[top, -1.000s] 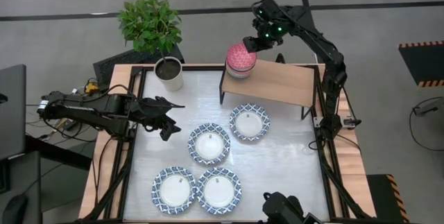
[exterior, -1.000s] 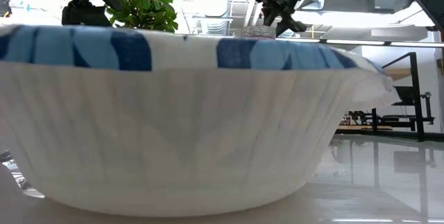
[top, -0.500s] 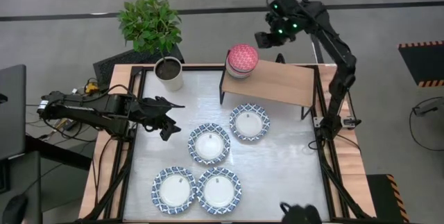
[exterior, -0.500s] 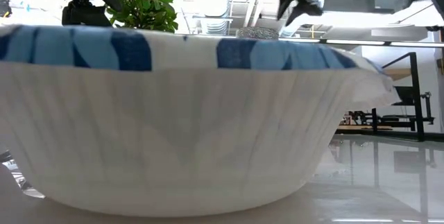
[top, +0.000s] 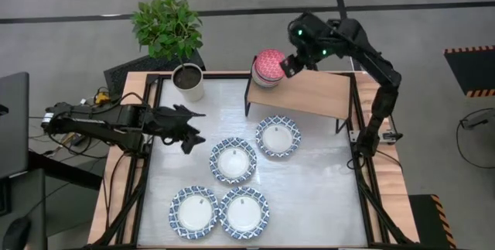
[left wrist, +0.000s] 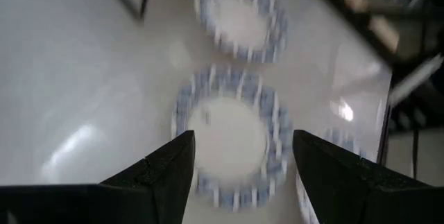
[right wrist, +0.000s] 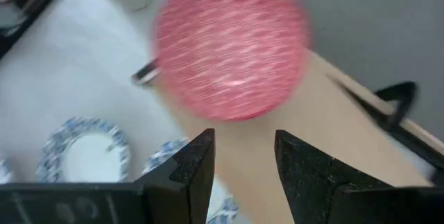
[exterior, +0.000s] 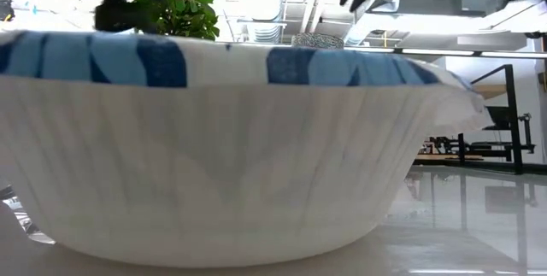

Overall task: Place and stack bowls onto a shelf
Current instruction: Adjust the stack of bowls on the shelf

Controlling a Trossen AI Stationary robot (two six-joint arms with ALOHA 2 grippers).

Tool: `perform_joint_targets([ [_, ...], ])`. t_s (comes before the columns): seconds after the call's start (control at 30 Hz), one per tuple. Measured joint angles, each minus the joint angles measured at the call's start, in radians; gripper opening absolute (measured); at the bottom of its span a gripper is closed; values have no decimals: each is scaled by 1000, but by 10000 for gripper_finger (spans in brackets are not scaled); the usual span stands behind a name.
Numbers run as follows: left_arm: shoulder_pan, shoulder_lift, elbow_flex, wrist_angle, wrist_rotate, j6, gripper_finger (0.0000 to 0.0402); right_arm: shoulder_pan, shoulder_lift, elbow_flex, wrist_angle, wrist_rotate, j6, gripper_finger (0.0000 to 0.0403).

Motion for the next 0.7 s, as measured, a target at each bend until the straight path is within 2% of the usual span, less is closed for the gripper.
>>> perform_joint_targets([
  [0.07,37,0,0,88,-32,61,228,51,0,0,0,17,0,175],
  [0.17,129,0,0,238,-52,150,228,102,0,0,-1,100,1,175],
  [0.27,252,6,0,405,-44,226,213,92,6,0,-1,151,16,170],
  [0.33,342,21,0,514,1,260,188,65,9,0,-1,156,28,157],
  [0.47,521,86,1,714,178,285,101,-2,7,0,-1,157,39,111],
  [0.57,617,171,2,810,347,226,23,-50,8,0,-1,156,39,66],
  [0.63,654,241,2,870,459,181,10,-78,8,0,-1,155,38,31],
  [0.7,678,309,1,925,541,149,4,-100,8,0,-1,154,28,17],
])
